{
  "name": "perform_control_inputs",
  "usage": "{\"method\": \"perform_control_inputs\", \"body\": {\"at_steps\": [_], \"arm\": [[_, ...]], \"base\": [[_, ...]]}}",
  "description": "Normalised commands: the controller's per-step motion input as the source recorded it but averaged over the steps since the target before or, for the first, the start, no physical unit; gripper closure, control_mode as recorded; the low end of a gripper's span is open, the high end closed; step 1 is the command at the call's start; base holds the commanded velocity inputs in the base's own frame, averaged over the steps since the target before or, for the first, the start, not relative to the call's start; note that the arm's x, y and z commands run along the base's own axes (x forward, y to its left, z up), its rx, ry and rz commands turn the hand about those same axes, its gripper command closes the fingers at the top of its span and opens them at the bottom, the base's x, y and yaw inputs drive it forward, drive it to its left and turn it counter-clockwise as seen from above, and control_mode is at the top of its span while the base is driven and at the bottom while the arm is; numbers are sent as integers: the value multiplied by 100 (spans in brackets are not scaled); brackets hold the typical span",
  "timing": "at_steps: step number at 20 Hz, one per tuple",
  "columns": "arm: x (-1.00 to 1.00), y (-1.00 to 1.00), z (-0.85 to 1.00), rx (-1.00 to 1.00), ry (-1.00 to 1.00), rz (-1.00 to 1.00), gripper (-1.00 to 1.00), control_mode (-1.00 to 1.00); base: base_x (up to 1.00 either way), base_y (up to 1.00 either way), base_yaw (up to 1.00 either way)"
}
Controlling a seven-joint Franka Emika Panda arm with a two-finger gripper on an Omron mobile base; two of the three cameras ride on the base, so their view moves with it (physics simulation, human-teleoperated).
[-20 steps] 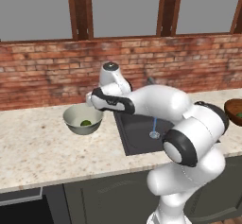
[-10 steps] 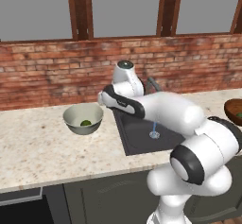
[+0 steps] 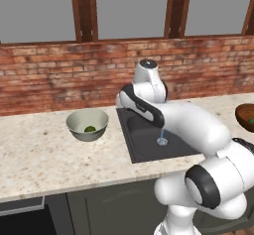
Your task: Pick the avocados from the sink and place them in one bowl. Place the lime in the other bowl. Then turn off the sink faucet.
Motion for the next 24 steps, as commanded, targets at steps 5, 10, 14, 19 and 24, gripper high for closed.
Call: {"method": "perform_control_inputs", "body": {"at_steps": [5, 10, 14, 19, 24], "arm": [[-24, -40, 18, 0, 0, 0, -100, -100], [-18, -45, 9, 0, 0, 4, -100, -100], [-15, -48, 5, 0, 0, 8, -100, -100], [-14, -50, 5, 0, 0, 10, -100, -100], [-9, -50, 5, 0, 0, 13, -100, -100]], "base": [[0, 0, 0], [0, 0, 0], [0, 0, 0], [0, 0, 0], [0, 0, 0]]}}
